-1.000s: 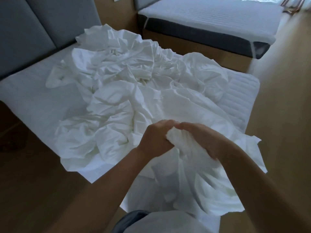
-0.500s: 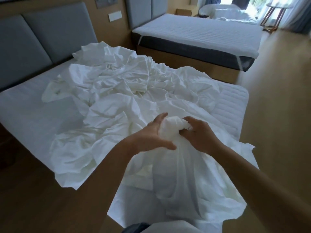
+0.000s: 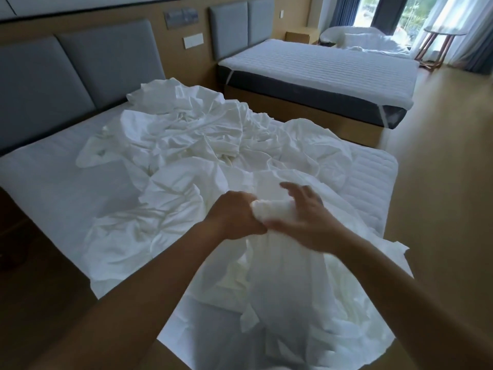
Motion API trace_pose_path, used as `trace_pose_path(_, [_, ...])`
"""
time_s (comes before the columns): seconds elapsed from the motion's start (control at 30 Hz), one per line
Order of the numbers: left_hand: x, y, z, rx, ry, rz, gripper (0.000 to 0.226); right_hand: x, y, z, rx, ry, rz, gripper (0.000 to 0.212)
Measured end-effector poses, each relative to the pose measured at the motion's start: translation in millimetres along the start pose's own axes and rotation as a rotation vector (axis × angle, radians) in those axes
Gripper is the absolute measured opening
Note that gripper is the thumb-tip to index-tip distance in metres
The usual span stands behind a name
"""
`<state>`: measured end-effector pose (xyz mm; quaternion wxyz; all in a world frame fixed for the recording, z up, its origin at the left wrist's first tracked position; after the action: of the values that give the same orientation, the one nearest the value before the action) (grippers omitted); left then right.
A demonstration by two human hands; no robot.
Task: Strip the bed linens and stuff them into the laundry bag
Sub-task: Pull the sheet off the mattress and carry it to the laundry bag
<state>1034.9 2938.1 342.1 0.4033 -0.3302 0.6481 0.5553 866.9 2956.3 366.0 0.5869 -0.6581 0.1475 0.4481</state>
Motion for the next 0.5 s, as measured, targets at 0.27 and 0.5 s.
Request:
trace_pose_path(0.27, [-20,0,-1,-0.474,-0.641,0.616,0.047,23,13,-14,-0.289,0.199,0.272,0.058])
trace_pose_path(0.5, [5,12,27,0.018,-0.180,-0.456,0.132,4,10,-41,0.282,-0.058,-0.557,0.030])
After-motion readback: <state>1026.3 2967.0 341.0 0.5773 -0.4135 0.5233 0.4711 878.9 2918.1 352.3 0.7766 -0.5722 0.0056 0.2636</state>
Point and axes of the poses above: each hand's wrist, its own z-axis away from the middle knuckle, its own x-axis out of the palm, y = z × x, the point moved 2 cm from there along -z, towards the middle knuckle, and after that the axes turned 6 degrees about -x, right-handed, at the moved point
